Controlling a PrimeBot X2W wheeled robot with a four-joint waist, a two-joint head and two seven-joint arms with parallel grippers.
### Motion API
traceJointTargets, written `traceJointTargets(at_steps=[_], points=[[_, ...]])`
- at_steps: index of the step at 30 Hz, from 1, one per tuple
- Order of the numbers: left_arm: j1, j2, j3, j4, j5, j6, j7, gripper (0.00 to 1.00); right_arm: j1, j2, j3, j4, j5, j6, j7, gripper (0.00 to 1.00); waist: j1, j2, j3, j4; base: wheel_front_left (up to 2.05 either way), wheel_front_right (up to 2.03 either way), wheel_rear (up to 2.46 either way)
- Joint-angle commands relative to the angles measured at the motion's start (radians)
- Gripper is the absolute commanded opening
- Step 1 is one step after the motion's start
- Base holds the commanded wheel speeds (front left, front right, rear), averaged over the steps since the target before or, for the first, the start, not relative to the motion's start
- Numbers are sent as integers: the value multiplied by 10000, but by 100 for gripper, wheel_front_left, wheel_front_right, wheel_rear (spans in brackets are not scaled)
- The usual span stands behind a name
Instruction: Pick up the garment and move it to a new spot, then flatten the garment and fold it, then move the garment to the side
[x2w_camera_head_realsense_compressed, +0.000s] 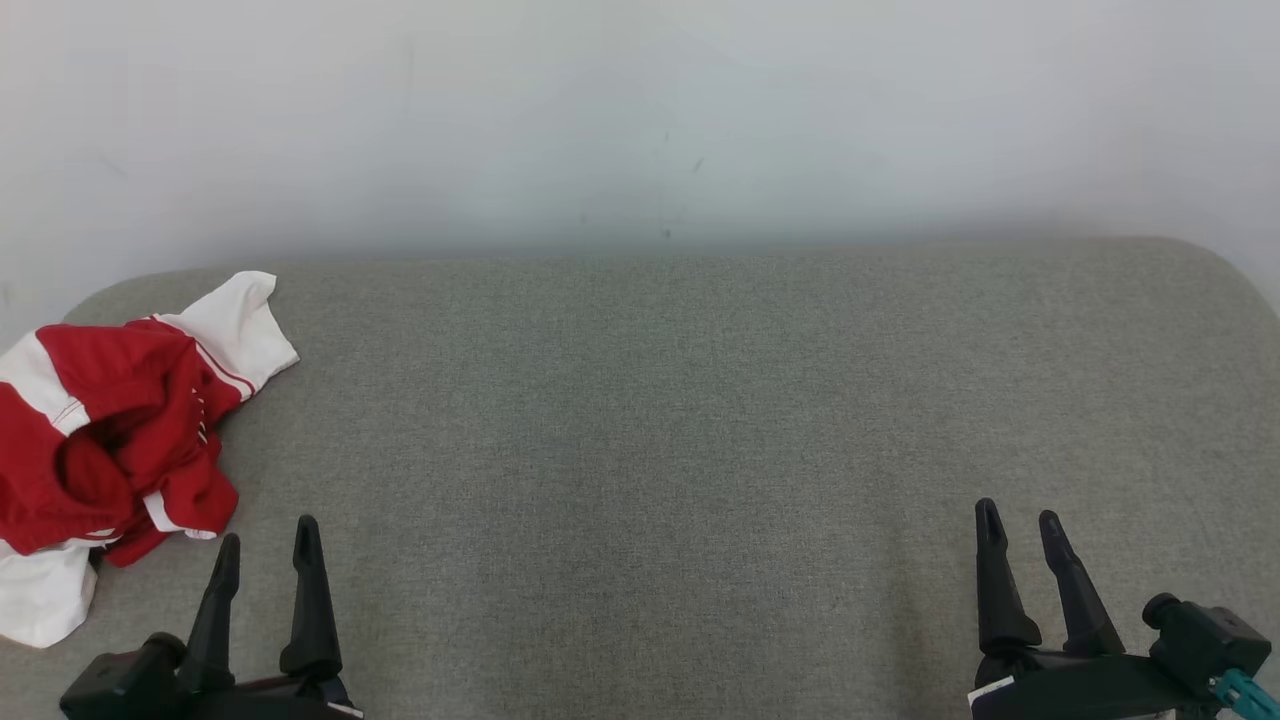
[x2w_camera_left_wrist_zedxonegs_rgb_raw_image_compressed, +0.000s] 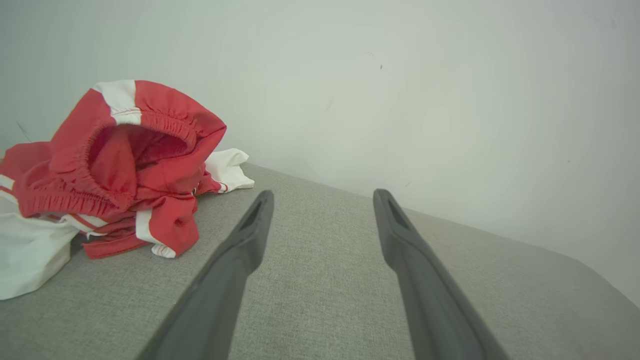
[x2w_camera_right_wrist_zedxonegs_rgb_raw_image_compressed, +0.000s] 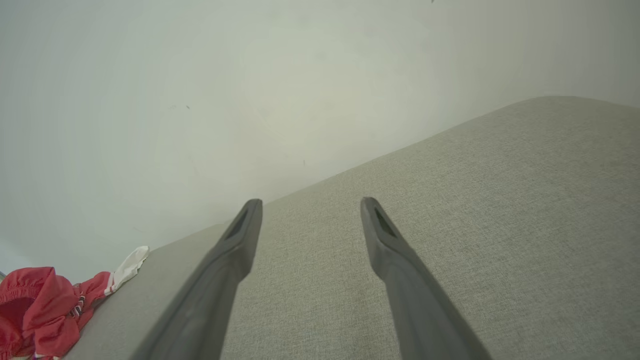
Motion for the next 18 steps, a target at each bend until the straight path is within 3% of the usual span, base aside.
traceJointTargets(at_steps=[1,18], points=[[65,62,-17,-132,314,23,-90,100,20,-44,28,-47,-281,-13,-97,100,0,0,0,4,0,0,0],[203,195,-84,-258,1803,31,-476,100,12,-50,98,40,-1865,-16,-469,100,0,0,-61,-2,0,0,0]])
